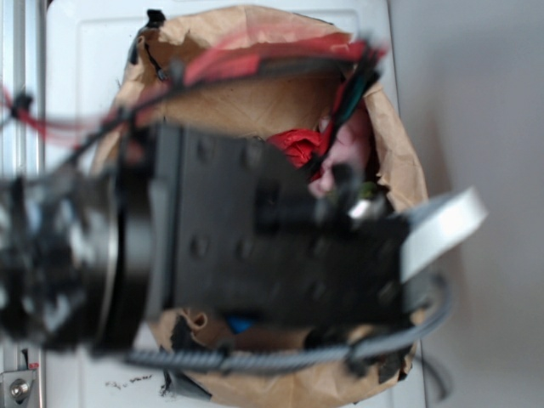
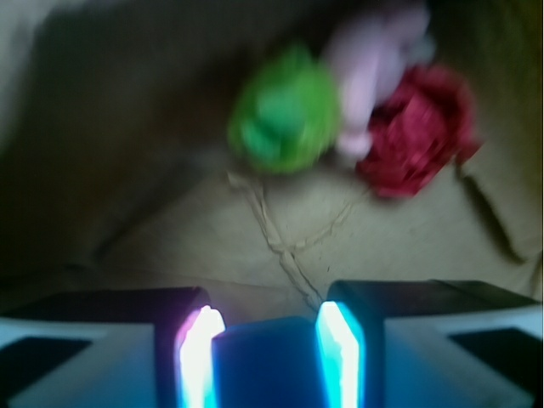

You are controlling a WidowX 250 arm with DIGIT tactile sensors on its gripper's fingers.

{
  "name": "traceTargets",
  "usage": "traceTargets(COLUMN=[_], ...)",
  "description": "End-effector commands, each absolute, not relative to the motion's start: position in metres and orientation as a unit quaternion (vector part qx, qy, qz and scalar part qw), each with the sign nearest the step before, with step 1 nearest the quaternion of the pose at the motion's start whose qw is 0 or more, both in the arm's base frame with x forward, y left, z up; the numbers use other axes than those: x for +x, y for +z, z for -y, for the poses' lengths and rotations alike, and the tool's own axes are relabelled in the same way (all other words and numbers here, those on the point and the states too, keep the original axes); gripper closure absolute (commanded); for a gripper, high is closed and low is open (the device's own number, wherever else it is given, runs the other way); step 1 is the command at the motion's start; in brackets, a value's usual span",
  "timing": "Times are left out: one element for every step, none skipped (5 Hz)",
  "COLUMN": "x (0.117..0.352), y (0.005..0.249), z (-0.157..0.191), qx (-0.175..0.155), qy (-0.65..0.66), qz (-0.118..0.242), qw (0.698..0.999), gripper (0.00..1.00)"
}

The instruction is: Grab the blue block.

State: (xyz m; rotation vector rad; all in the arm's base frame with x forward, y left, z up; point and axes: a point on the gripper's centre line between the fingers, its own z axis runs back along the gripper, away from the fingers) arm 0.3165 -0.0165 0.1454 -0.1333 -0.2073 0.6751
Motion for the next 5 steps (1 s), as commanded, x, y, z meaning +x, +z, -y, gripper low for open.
traceTargets(x=[0.314, 0.303, 0.287, 0.284, 0.286], y=[0.218, 0.227, 0.237, 0.241, 0.238], z=[-0.020, -0.021, -0.025, -0.024, -0.021], qx=[-0.100, -0.053, -0.035, -0.006, 0.025], qy=[0.251, 0.114, 0.022, 0.036, 0.060], qz=[0.168, 0.221, 0.259, 0.237, 0.211], qw=[0.948, 0.967, 0.965, 0.971, 0.975], gripper=[1.00, 1.00, 1.00, 1.00, 1.00])
